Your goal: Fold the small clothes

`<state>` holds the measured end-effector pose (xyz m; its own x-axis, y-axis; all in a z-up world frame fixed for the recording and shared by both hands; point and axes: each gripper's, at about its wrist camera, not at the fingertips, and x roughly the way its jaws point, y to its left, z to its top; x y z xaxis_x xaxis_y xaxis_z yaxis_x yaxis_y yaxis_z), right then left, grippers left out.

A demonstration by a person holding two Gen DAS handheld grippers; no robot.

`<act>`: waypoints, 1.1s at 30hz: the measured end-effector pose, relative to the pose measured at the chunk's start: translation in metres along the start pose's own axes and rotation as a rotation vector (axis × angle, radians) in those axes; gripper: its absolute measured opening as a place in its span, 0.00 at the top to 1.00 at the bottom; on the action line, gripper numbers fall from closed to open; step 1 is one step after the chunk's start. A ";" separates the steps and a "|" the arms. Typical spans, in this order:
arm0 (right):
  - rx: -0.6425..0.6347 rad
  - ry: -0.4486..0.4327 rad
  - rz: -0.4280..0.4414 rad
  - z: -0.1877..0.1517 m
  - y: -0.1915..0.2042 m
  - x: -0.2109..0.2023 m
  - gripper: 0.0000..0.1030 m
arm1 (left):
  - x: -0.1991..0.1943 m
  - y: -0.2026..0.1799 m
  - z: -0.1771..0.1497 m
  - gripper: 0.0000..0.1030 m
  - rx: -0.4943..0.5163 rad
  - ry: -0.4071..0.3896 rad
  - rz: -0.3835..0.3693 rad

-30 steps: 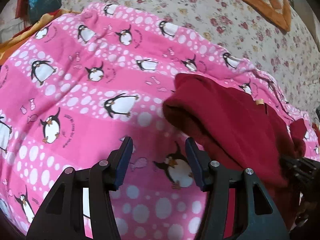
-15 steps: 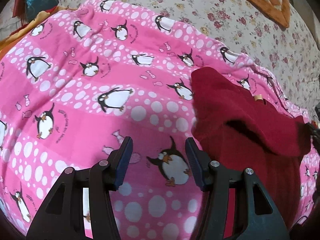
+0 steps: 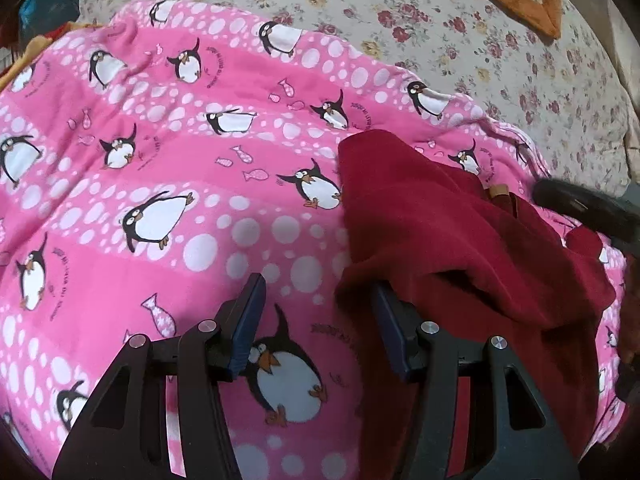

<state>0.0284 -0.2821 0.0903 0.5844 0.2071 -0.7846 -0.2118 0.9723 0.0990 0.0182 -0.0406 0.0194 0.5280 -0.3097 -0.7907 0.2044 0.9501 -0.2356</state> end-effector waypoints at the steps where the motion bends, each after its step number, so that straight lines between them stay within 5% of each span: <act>1: -0.031 0.005 0.006 0.008 0.013 0.012 0.35 | 0.001 0.005 0.001 0.47 -0.014 0.001 -0.010; 7: -0.083 0.112 0.089 0.050 0.055 0.102 0.36 | 0.002 0.018 0.005 0.47 -0.044 0.009 -0.070; 8: -0.089 0.143 0.109 0.050 0.059 0.113 0.61 | 0.002 0.017 0.005 0.47 -0.032 0.011 -0.070; 10: -0.163 0.209 0.080 0.048 0.070 0.136 0.92 | 0.002 0.017 0.005 0.47 -0.022 0.018 -0.071; 16: -0.031 0.135 -0.132 0.060 0.045 0.154 0.98 | 0.004 0.017 0.007 0.47 -0.012 0.030 -0.079; 19: 0.080 0.117 0.033 0.050 0.037 0.129 0.98 | 0.003 0.019 0.007 0.47 -0.024 0.035 -0.086; 24: -0.025 0.052 0.106 0.020 0.064 0.072 0.97 | -0.004 0.020 0.006 0.47 -0.027 0.037 -0.072; 29: -0.004 0.198 0.148 -0.026 0.078 0.085 0.97 | -0.017 0.026 0.008 0.47 -0.049 -0.016 -0.041; 33: 0.033 0.181 0.194 -0.042 0.068 0.059 0.97 | -0.025 0.023 0.014 0.47 -0.044 -0.085 -0.022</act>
<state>0.0152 -0.2084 0.0248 0.3849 0.3700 -0.8455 -0.2791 0.9199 0.2755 0.0208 -0.0113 0.0416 0.5923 -0.3309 -0.7346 0.1810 0.9431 -0.2789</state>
